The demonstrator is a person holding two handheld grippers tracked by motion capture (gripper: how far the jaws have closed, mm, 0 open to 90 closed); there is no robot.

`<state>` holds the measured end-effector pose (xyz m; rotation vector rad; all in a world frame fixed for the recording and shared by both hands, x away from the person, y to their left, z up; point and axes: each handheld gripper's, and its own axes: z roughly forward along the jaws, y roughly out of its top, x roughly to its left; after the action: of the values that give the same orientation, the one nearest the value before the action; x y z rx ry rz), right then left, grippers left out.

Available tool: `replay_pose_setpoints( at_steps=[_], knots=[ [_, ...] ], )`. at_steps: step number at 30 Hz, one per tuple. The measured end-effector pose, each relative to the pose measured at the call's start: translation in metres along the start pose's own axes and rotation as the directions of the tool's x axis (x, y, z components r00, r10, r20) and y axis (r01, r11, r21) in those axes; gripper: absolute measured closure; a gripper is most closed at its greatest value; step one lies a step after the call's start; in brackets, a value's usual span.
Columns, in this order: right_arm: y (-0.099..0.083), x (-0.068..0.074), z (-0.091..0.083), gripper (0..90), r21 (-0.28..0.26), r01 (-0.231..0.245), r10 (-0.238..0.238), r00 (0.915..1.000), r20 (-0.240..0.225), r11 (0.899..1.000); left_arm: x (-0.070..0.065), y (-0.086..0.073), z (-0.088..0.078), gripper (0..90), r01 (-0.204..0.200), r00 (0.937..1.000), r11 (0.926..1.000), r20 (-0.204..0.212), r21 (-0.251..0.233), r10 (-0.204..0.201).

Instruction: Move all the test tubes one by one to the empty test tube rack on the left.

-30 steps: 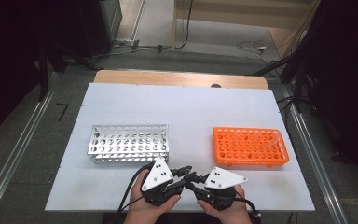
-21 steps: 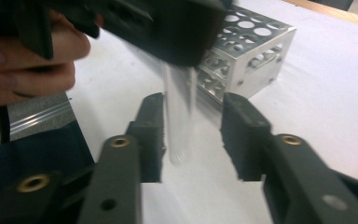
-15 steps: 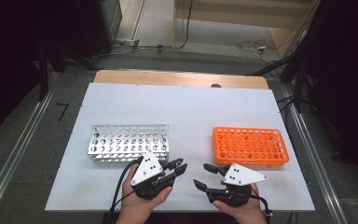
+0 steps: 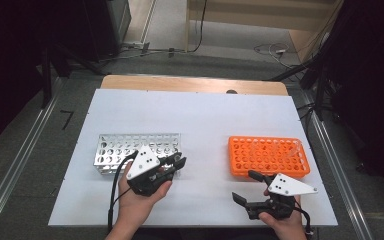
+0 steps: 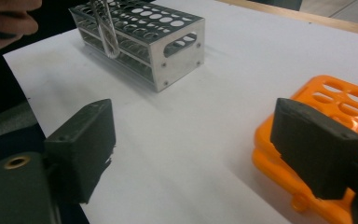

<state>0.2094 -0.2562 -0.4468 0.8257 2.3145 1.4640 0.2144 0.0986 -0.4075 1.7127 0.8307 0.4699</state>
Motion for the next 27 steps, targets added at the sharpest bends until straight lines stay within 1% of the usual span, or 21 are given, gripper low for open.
replay_pose_setpoints(
  at_steps=[4,6,8,11,13,15,18,19,22,25,27],
  knots=[
    [-0.004,-0.005,-0.009,6.1,-0.006,-0.005,0.005,0.9999,0.016,1.000,0.012,0.007,0.002,75.7,0.000,0.9997,0.9999,-0.025,-0.010,0.000],
    [-0.006,-0.009,-0.012,1.1,0.000,-0.012,0.012,0.9997,0.020,1.000,0.019,0.010,0.003,75.7,-0.002,0.9993,1.0000,-0.036,-0.005,0.002],
    [-0.009,-0.012,-0.016,0.0,0.006,-0.021,0.021,0.9996,0.021,1.000,0.025,0.012,0.005,75.7,0.001,0.9987,1.0000,-0.052,-0.008,-0.001],
    [-0.012,-0.015,-0.020,0.0,0.008,-0.032,0.031,0.9992,0.025,0.999,0.034,0.014,0.009,75.7,-0.001,0.9975,1.0000,-0.071,-0.001,0.001],
    [-0.014,-0.017,-0.024,0.0,0.011,-0.039,0.039,0.9990,0.023,0.999,0.041,0.015,0.012,75.7,0.007,0.9964,1.0000,-0.085,0.000,-0.007],
    [-0.016,-0.018,-0.026,0.0,0.016,-0.052,0.052,0.9985,0.018,0.998,0.047,0.016,0.015,75.6,0.013,0.9958,0.9999,-0.091,0.002,-0.013],
    [-0.020,-0.019,-0.028,0.0,0.025,-0.056,0.056,0.9982,0.024,0.998,0.054,0.018,0.020,75.7,0.013,0.9948,0.9999,-0.101,0.005,-0.012],
    [-0.021,-0.019,-0.028,0.0,0.025,-0.056,0.055,0.9982,0.023,0.998,0.057,0.019,0.022,75.7,0.018,0.9945,0.9998,-0.103,0.002,-0.018],
    [-0.020,-0.019,-0.029,0.0,0.019,-0.061,0.061,0.9979,0.022,0.998,0.061,0.021,0.028,75.7,0.017,0.9929,0.9998,-0.118,0.004,-0.017],
    [-0.020,-0.018,-0.029,0.0,0.020,-0.048,0.048,0.9986,0.025,0.999,0.065,0.024,0.032,75.7,0.016,0.9923,0.9999,-0.123,-0.006,-0.016],
    [-0.020,-0.018,-0.028,0.0,0.023,-0.048,0.048,0.9985,0.025,0.999,0.067,0.027,0.035,75.7,0.020,0.9915,0.9997,-0.128,-0.016,-0.021]
  ],
)
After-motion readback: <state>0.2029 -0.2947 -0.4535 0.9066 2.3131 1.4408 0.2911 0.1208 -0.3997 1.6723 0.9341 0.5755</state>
